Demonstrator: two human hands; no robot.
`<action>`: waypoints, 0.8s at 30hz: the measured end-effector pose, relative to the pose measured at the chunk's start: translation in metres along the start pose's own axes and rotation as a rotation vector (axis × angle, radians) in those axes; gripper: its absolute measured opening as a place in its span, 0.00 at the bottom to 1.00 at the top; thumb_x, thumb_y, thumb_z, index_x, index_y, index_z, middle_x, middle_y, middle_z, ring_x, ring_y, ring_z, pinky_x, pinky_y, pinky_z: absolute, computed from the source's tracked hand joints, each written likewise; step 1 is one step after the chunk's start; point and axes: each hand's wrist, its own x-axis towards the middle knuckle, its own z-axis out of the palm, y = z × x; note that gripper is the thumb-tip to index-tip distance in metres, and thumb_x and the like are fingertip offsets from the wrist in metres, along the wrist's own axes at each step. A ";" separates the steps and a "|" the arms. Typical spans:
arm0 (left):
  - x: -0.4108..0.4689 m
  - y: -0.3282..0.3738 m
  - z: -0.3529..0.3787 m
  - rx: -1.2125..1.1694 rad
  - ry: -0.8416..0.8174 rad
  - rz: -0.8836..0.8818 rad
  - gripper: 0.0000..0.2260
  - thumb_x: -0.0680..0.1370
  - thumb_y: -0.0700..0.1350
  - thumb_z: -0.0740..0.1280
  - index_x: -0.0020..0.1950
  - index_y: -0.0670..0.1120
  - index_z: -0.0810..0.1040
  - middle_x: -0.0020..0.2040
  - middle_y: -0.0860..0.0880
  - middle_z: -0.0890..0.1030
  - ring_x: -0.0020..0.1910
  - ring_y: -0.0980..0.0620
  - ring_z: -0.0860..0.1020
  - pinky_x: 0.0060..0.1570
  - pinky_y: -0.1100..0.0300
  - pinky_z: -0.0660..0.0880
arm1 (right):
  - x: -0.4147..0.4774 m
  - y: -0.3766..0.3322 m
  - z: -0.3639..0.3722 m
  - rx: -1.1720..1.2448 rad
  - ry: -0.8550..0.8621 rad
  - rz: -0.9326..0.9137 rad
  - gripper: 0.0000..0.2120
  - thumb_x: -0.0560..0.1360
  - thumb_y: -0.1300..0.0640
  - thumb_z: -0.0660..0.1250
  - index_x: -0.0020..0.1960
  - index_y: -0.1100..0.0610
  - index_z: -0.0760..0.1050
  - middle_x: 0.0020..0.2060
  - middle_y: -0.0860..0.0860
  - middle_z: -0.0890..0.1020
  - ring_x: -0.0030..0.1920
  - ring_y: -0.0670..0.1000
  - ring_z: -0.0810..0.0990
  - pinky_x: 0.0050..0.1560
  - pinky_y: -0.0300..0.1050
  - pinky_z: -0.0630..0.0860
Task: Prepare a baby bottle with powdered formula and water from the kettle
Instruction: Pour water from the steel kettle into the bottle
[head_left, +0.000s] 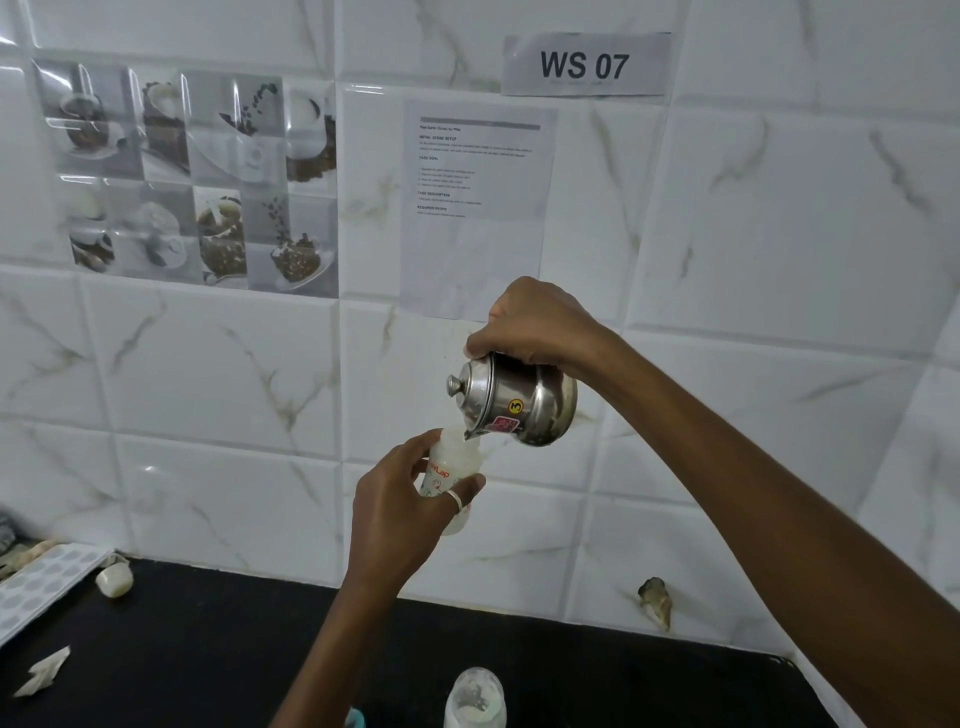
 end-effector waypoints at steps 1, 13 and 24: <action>0.000 0.000 0.000 -0.005 0.001 -0.001 0.29 0.70 0.56 0.79 0.69 0.52 0.79 0.59 0.57 0.83 0.56 0.57 0.80 0.50 0.73 0.71 | 0.000 0.000 0.000 0.001 0.000 -0.001 0.17 0.63 0.50 0.75 0.29 0.54 0.67 0.25 0.48 0.67 0.31 0.51 0.68 0.36 0.47 0.67; -0.002 0.001 0.000 -0.001 -0.005 0.001 0.30 0.69 0.59 0.78 0.69 0.52 0.79 0.59 0.57 0.83 0.55 0.58 0.80 0.50 0.73 0.71 | -0.004 0.010 0.001 0.126 -0.010 0.030 0.16 0.64 0.52 0.76 0.30 0.54 0.69 0.26 0.50 0.69 0.32 0.50 0.69 0.36 0.48 0.66; -0.005 -0.006 0.005 -0.040 0.007 -0.054 0.28 0.70 0.55 0.80 0.68 0.53 0.79 0.57 0.59 0.81 0.56 0.58 0.81 0.54 0.66 0.75 | -0.027 0.050 0.018 0.590 0.083 0.233 0.21 0.66 0.53 0.78 0.29 0.54 0.66 0.23 0.46 0.64 0.32 0.51 0.66 0.38 0.47 0.65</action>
